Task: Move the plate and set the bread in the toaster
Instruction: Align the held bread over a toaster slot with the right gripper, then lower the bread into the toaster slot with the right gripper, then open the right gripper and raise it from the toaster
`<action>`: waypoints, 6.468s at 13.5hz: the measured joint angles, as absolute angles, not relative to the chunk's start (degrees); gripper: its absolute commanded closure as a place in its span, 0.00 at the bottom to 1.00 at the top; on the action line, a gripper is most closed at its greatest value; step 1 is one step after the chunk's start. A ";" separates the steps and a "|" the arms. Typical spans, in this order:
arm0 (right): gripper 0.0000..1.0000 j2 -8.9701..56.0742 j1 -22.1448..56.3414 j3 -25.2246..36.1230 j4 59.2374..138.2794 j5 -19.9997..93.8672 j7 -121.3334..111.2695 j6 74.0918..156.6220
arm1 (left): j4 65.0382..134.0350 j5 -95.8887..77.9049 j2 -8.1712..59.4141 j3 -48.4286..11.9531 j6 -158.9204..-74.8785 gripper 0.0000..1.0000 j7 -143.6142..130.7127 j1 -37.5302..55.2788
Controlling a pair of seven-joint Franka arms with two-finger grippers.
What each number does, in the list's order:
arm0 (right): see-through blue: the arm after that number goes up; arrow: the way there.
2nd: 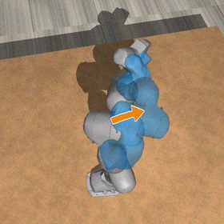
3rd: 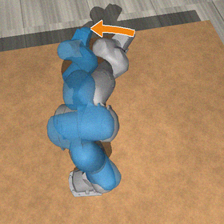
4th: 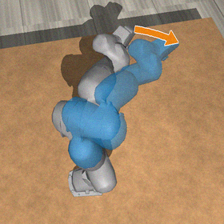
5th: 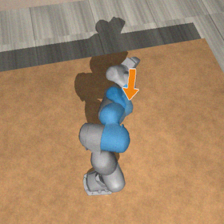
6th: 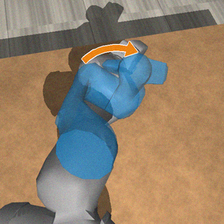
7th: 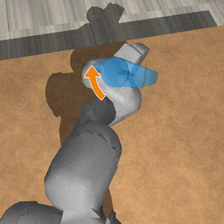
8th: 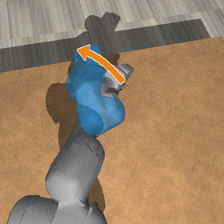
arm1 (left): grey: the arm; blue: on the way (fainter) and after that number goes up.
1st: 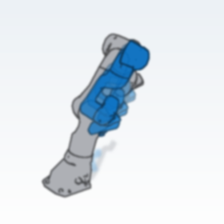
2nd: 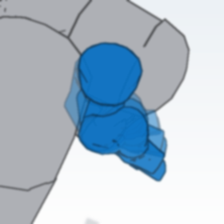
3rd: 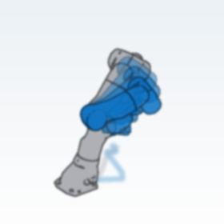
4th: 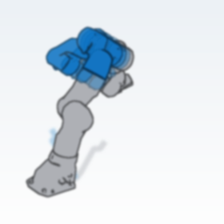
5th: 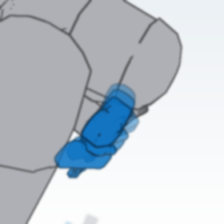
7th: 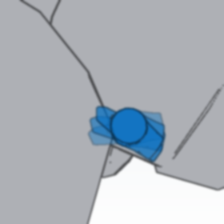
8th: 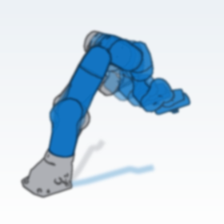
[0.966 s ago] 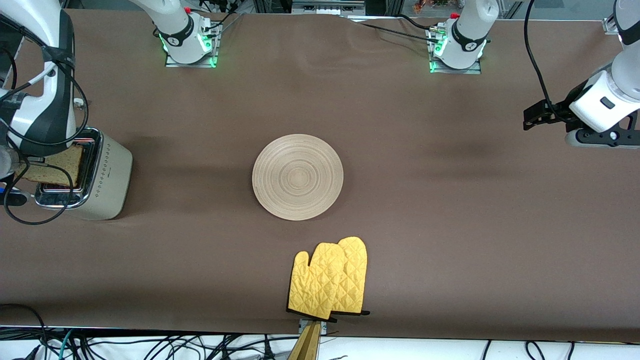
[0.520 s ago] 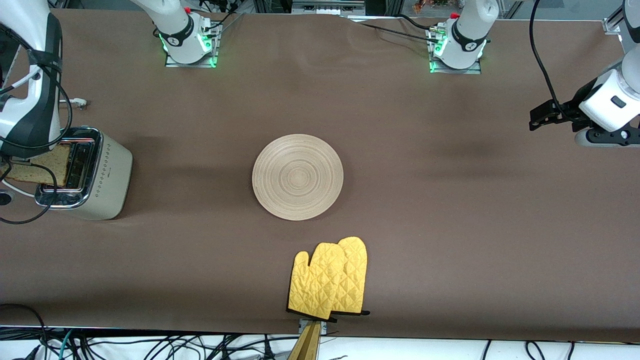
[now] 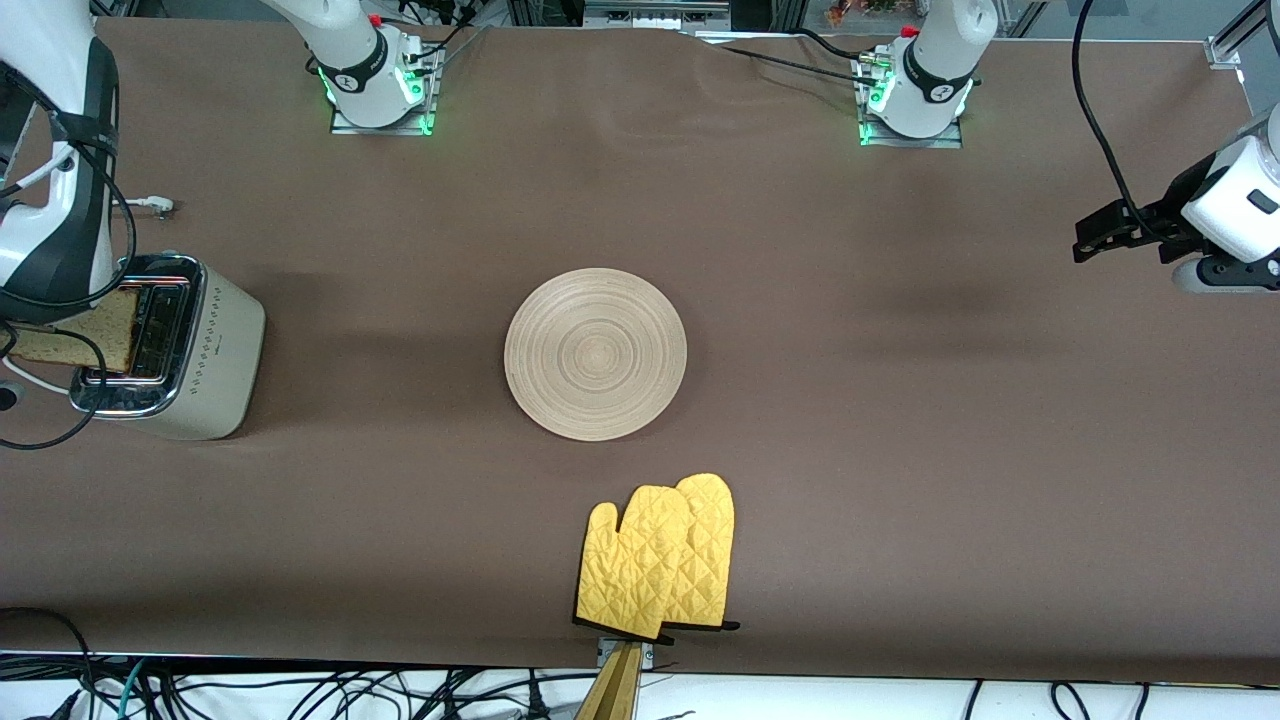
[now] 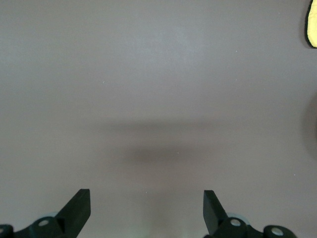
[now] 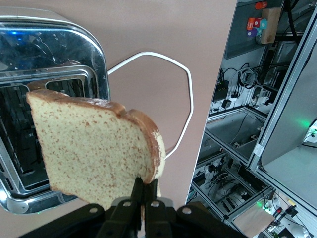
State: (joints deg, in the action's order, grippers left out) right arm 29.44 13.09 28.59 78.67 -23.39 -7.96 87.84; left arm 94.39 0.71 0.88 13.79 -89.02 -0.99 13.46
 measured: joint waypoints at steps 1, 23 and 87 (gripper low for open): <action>1.00 29.54 13.23 28.42 78.67 -23.39 -7.96 87.84 | 94.38 0.71 0.88 13.80 -89.02 0.00 -0.99 13.36; 1.00 29.62 16.94 27.60 79.06 -20.41 -7.60 84.87 | 92.05 0.71 1.25 13.81 -91.06 0.00 -0.96 10.38; 0.95 35.33 16.39 26.58 80.64 -12.42 13.00 87.57 | 92.04 0.71 2.00 13.54 -91.06 0.00 -0.96 10.38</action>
State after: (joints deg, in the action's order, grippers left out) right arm 35.33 16.39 26.58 80.64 -12.42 13.00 87.57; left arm 92.04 0.71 2.00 13.54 -91.06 -0.96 10.38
